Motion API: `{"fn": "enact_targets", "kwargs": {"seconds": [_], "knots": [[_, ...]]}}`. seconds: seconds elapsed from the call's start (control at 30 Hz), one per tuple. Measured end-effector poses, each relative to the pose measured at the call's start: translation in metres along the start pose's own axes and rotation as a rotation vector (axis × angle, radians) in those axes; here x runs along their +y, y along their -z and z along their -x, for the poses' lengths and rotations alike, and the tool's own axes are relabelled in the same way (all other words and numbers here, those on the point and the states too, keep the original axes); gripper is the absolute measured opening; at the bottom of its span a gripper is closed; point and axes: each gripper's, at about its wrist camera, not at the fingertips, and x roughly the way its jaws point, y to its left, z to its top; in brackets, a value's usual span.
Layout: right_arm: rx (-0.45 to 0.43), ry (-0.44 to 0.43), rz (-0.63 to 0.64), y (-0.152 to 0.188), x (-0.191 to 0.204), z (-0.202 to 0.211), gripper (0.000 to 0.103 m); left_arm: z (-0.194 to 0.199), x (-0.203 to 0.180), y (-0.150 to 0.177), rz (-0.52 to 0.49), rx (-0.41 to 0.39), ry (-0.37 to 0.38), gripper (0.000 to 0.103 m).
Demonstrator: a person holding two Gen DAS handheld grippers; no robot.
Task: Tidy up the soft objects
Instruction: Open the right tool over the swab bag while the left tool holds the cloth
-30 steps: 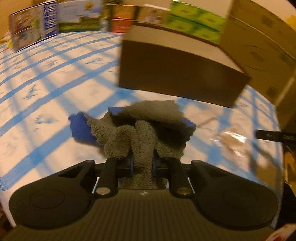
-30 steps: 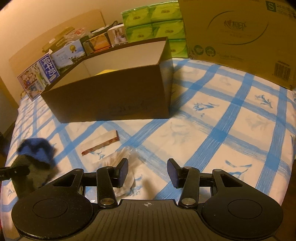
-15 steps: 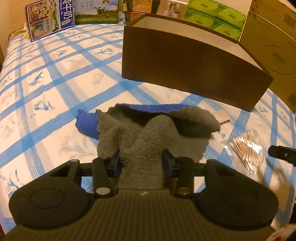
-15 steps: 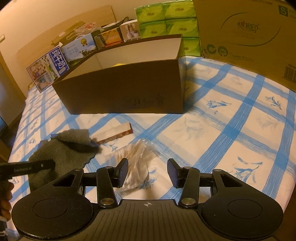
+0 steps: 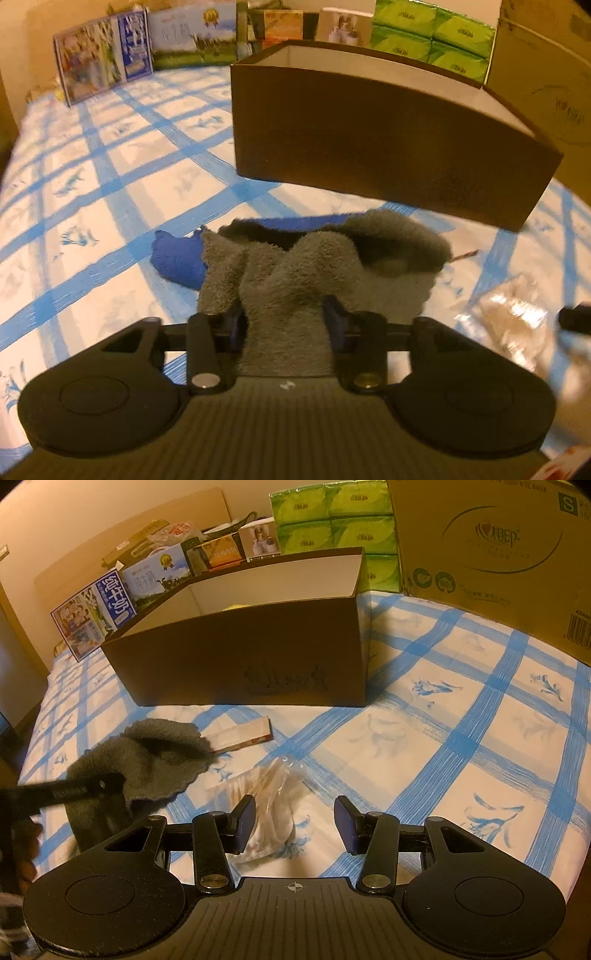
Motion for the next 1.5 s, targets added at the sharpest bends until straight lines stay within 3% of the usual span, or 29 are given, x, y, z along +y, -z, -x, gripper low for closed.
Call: {"fn": "enact_targets", "kwargs": {"seconds": [0.03, 0.07, 0.17, 0.27, 0.37, 0.47, 0.97, 1.5], "knots": [[0.0, 0.0, 0.001, 0.0, 0.0, 0.0, 0.048, 0.001, -0.001, 0.005, -0.008, -0.023, -0.01, 0.055], [0.001, -0.001, 0.002, 0.0, 0.0, 0.0, 0.048, 0.0, -0.002, 0.011, -0.013, -0.039, -0.026, 0.067], [0.002, -0.006, 0.005, 0.0, 0.0, 0.0, 0.048, -0.004, 0.002, 0.027, 0.015, -0.084, -0.058, 0.089], [-0.001, -0.011, 0.005, 0.001, 0.001, 0.001, 0.048, -0.006, 0.012, 0.041, 0.074, -0.146, -0.038, 0.094], [-0.001, -0.015, 0.005, 0.001, 0.001, 0.001, 0.048, -0.008, 0.009, 0.038, 0.058, -0.131, -0.05, 0.103], [0.004, -0.02, 0.003, 0.002, 0.0, 0.0, 0.048, -0.01, 0.004, 0.038, 0.028, -0.129, -0.077, 0.103], [-0.004, -0.06, -0.018, 0.009, -0.022, -0.004, 0.048, -0.009, 0.006, 0.039, 0.036, -0.126, -0.069, 0.103], [0.006, -0.178, -0.069, 0.005, -0.026, -0.015, 0.048, -0.009, 0.002, 0.039, 0.015, -0.128, -0.088, 0.103]]}}
